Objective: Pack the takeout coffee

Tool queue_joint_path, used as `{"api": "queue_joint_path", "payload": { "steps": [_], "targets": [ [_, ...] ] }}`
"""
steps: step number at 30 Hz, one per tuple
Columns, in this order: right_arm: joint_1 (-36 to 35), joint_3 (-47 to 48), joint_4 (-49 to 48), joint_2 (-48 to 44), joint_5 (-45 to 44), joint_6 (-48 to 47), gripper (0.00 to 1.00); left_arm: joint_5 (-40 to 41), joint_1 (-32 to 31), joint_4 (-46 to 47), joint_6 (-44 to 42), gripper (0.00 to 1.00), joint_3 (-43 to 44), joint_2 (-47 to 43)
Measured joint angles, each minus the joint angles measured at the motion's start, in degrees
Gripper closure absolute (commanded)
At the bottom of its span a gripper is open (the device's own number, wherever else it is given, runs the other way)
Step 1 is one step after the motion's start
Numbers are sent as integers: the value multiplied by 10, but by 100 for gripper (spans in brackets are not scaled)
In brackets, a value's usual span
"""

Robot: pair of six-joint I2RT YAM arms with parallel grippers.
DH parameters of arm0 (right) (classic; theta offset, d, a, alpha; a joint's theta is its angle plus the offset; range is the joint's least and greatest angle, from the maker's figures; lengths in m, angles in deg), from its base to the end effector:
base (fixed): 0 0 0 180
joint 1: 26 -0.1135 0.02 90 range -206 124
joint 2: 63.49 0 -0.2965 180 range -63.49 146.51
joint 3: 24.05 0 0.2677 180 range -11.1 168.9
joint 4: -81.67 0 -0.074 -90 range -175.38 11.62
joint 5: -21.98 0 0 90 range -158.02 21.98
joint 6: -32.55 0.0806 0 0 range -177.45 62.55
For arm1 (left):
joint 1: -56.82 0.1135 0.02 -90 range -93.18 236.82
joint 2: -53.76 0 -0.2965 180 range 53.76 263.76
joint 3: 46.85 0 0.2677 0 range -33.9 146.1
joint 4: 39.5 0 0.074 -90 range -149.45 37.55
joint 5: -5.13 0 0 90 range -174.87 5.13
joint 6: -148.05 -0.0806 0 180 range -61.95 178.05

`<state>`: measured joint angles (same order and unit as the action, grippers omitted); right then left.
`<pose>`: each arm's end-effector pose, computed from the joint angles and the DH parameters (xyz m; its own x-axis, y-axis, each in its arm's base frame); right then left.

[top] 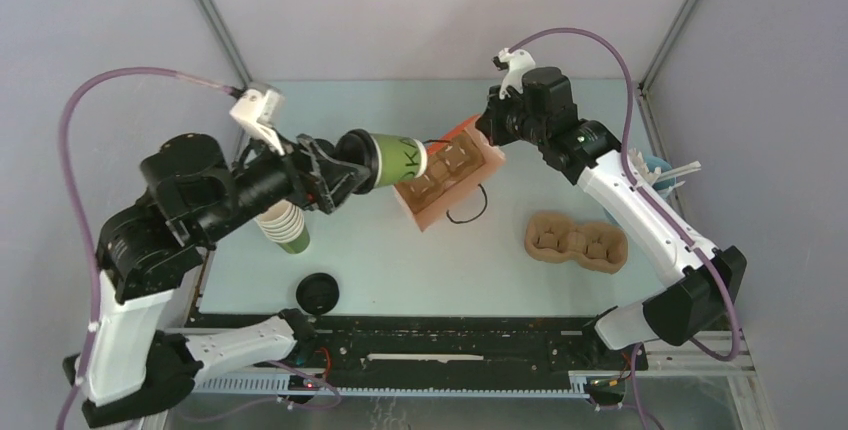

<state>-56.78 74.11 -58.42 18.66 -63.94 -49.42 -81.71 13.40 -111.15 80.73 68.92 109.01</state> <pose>0.3218 0.1984 0.4185 -0.4238 -0.0902 -0.9013 -0.5122 0.8446 0.1563 0.1006 -0.0891 0.5603 -0.3788 -0.1716 -0.9094 0.5429 0.7546 -0.3685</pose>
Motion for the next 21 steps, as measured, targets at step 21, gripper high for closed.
{"api": "queue_joint_path", "payload": {
  "steps": [21],
  "targets": [
    [30, 45, 52, 26, 130, -13, 100, 167, -199, -3, -123, 45, 17, 179]
  ]
}}
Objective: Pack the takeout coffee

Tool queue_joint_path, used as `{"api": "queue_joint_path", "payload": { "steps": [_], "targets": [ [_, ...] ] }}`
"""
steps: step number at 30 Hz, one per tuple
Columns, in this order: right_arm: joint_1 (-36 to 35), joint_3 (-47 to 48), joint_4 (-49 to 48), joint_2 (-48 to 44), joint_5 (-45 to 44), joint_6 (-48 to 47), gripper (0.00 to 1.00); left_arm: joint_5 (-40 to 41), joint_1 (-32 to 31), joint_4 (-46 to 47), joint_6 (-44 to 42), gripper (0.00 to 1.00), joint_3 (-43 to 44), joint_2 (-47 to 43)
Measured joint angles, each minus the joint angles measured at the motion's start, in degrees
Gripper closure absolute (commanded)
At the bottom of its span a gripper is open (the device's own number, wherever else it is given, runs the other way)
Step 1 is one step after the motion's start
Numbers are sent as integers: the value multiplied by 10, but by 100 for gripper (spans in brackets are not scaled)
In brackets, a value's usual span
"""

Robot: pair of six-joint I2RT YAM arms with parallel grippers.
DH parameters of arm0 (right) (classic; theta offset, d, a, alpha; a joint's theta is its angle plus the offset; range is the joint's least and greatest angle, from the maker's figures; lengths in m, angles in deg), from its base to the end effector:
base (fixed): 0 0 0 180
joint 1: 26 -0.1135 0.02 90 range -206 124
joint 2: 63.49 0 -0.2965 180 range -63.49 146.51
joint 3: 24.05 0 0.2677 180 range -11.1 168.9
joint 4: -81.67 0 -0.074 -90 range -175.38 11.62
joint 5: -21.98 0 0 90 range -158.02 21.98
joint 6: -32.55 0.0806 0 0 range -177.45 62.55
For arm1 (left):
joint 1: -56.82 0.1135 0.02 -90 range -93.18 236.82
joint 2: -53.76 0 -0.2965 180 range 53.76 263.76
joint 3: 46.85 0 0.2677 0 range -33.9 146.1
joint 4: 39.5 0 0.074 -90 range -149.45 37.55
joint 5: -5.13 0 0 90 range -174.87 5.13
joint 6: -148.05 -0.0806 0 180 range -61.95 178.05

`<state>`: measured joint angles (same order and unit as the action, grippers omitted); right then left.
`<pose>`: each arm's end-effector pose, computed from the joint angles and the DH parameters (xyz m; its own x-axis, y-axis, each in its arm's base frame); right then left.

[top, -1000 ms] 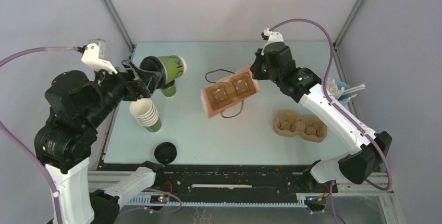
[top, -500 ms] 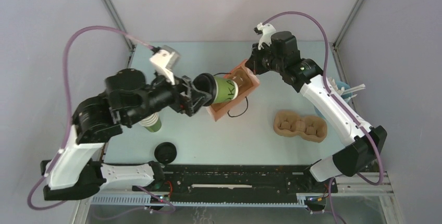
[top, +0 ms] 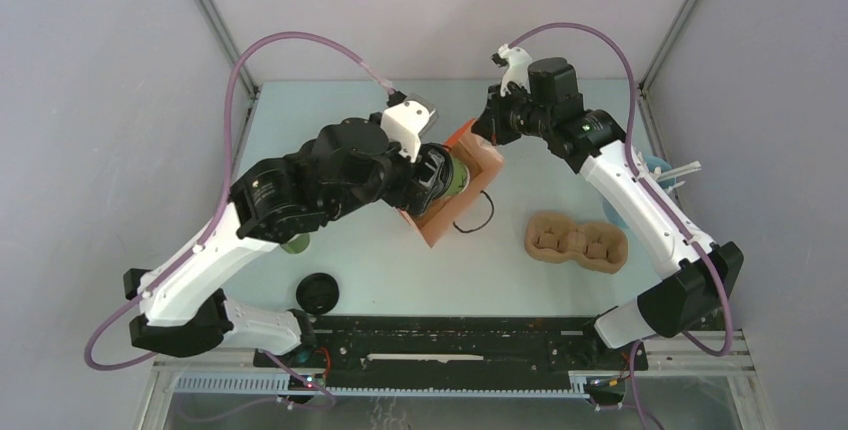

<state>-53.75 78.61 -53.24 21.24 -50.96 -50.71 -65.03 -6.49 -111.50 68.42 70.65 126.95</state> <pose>0.3269 0.1987 0.4222 -0.4805 -0.1260 -0.8679 -0.6240 0.7444 0.2374 0.1405 -0.2186 0.5147 -0.3323 0.2840 -0.8994 0.6563 0.7545 -0.0043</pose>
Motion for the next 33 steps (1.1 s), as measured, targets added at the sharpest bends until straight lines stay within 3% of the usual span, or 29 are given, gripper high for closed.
{"api": "queue_joint_path", "payload": {
  "steps": [13, 22, 28, 33],
  "targets": [
    [-2, 37, 40, 7, -22, 30, 100, 9, -10, -50, -10, 48, 98, 85],
    [-2, 67, 68, 10, -39, 37, 100, 0, -18, -167, -1, 48, 368, 193],
    [-2, 71, 80, 10, -52, 42, 100, -18, -18, -170, 3, 49, 314, 132],
    [-8, 80, 93, 12, -75, 59, 100, -14, -18, -165, 1, 51, 312, 147]
  ]
}}
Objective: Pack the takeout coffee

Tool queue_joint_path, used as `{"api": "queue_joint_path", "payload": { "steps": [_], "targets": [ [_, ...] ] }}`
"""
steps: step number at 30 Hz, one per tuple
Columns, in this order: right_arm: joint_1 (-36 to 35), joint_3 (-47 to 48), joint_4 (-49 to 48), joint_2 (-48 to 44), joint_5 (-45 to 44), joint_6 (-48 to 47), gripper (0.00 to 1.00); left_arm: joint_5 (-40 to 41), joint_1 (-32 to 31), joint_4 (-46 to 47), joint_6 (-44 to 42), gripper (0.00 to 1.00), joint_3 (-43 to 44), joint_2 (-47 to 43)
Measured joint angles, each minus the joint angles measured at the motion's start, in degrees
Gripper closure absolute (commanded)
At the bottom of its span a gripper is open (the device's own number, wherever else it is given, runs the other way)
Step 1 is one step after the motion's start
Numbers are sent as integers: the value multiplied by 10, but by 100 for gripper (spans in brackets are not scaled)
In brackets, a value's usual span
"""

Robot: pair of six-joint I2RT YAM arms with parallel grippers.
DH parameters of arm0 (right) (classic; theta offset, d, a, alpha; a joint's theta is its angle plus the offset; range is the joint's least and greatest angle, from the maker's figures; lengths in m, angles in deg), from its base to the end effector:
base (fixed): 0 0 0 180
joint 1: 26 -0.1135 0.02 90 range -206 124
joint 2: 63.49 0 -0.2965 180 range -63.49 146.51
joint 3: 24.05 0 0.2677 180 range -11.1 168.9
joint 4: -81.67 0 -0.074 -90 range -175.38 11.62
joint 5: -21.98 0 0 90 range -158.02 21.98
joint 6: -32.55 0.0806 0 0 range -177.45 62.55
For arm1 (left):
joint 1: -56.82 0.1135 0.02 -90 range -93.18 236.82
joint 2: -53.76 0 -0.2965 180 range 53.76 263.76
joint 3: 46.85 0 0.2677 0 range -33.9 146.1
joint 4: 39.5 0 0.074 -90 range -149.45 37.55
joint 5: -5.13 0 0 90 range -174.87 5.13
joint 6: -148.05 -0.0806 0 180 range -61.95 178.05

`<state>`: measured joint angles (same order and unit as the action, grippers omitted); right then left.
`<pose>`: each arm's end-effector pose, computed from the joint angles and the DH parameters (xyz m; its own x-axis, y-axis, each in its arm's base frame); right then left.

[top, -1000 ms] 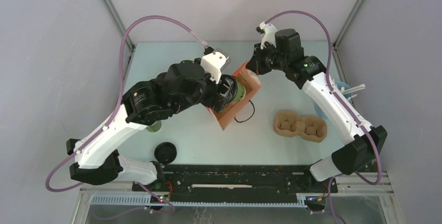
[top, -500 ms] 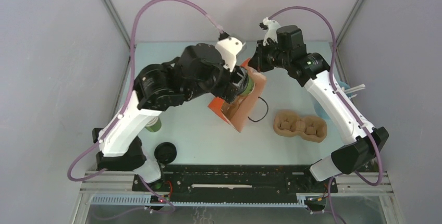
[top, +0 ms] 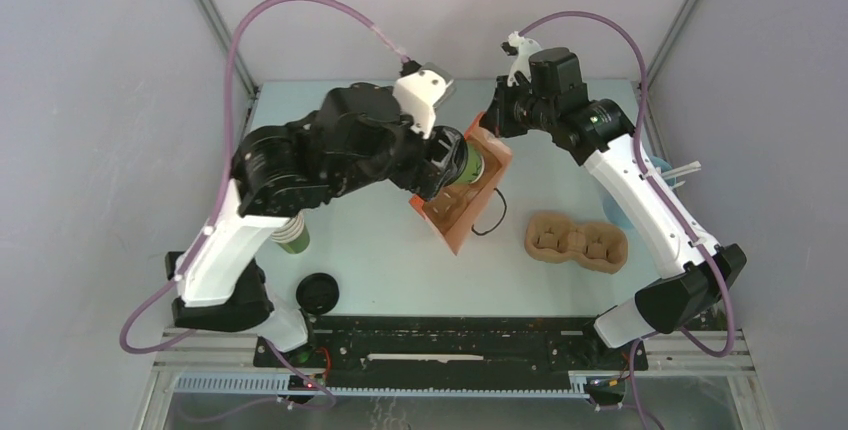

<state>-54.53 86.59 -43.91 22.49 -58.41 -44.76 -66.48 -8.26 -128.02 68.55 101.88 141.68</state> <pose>0.3237 0.1913 0.4448 -0.5569 -0.0562 -0.8287 -0.4878 0.8296 0.2715 0.1381 -0.2369 0.5735 -0.3280 0.2956 -0.8972 0.6948 0.7190 -0.0171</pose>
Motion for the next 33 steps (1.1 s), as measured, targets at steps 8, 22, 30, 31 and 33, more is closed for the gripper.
{"api": "queue_joint_path", "payload": {
  "steps": [8, 22, 30, 31, 33],
  "targets": [
    [-12, 22, 17, 2, -20, 23, 100, 22, -1, 14, -3, 51, -7, 58],
    [-12, 35, 48, 2, -29, 89, 100, 79, -8, 52, -12, 51, -97, 75],
    [-10, 35, 59, 2, -14, 106, 100, 82, -7, 112, -18, 52, -218, 69],
    [-9, 35, 59, 2, -13, 108, 100, 81, -6, 122, -18, 52, -229, 68],
    [-5, 31, 58, 2, -7, 112, 100, 77, -3, 136, -17, 52, -247, 62]
  ]
}}
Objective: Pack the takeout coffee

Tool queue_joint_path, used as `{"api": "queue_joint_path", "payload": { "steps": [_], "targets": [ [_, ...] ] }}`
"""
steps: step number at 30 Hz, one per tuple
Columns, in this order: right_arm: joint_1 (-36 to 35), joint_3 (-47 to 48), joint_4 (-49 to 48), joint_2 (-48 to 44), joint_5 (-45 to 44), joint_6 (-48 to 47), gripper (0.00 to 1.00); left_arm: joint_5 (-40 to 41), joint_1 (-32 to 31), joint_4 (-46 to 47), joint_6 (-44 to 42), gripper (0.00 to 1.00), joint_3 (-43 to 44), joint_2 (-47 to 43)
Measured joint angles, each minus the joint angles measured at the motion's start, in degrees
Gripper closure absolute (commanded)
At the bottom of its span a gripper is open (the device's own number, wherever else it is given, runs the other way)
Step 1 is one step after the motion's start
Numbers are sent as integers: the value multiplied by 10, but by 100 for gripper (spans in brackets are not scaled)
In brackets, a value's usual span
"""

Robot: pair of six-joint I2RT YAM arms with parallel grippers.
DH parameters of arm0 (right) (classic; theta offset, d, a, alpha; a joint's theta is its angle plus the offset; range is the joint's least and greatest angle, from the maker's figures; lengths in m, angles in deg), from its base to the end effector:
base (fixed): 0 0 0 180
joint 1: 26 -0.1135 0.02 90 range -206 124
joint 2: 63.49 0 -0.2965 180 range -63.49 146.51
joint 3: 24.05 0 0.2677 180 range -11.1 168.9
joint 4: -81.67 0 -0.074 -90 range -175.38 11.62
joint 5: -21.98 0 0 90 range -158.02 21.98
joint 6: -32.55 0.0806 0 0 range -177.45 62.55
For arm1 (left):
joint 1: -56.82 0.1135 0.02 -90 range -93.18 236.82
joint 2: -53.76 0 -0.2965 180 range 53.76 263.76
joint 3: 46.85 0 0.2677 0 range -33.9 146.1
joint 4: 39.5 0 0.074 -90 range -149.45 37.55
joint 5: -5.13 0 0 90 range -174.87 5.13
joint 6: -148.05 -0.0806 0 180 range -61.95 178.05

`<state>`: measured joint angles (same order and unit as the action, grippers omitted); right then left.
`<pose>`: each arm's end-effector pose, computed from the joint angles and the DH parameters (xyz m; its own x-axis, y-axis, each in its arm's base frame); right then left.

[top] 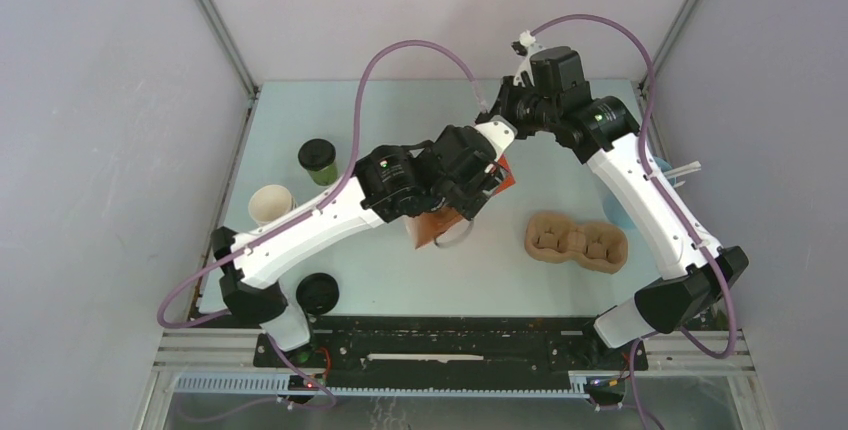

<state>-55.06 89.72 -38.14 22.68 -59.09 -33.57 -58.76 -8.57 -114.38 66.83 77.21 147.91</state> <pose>0.3146 0.1891 0.4506 -0.6710 0.0846 -0.7366 -0.3527 0.8374 0.4175 0.1893 -0.3280 0.4393 -0.3957 0.5347 -0.7467 0.6338 0.7474 0.1994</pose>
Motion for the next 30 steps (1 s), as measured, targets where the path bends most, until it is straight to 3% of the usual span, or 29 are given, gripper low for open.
{"api": "queue_joint_path", "payload": {
  "steps": [16, 30],
  "targets": [
    [32, -28, -30, 0, 72, 40, 100, -52, 32, 46, 7, 52, -123, -106],
    [30, -38, -48, -4, 66, 43, 100, -36, 33, 55, 2, 55, -158, -92]
  ]
}}
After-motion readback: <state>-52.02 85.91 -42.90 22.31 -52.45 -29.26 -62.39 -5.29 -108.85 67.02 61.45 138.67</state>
